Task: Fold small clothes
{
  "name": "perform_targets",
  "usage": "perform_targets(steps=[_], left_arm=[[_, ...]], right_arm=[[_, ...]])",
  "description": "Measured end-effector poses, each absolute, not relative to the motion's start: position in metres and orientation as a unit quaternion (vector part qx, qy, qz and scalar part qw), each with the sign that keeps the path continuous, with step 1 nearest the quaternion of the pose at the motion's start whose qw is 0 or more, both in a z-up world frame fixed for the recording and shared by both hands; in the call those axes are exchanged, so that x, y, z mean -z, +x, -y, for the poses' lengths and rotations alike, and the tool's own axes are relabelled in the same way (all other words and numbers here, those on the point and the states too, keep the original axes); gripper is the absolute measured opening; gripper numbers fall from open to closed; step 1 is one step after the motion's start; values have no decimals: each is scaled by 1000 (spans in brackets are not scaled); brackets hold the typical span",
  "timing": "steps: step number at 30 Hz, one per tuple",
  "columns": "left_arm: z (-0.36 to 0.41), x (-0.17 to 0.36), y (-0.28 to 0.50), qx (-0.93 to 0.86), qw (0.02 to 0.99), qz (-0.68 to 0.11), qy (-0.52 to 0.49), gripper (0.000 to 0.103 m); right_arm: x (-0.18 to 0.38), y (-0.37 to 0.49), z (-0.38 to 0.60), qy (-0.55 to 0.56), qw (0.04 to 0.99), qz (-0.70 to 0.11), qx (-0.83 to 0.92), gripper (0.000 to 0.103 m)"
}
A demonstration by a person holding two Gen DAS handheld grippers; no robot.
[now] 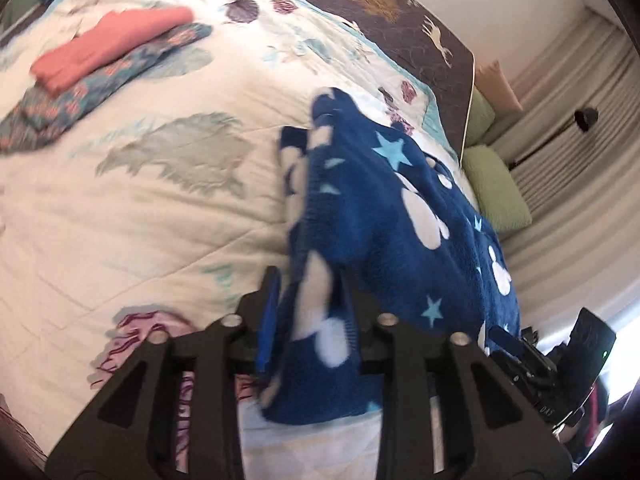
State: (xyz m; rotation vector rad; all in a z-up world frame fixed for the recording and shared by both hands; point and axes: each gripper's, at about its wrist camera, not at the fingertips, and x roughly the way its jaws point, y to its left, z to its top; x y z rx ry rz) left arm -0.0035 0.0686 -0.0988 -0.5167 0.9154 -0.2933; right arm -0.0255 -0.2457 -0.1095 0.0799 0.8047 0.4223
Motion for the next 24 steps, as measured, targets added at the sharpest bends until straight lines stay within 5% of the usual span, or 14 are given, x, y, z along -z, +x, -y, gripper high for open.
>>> perform_targets(steps=[2,24], left_arm=[[-75,99,-7,138,857,-430,-248,45],[-160,102,-24,151,865,-410,-248,47]], right_arm=[[106,-29,231,6,900,-384,-204,68],[160,-58,-2,-355,867,-307,-167,70]])
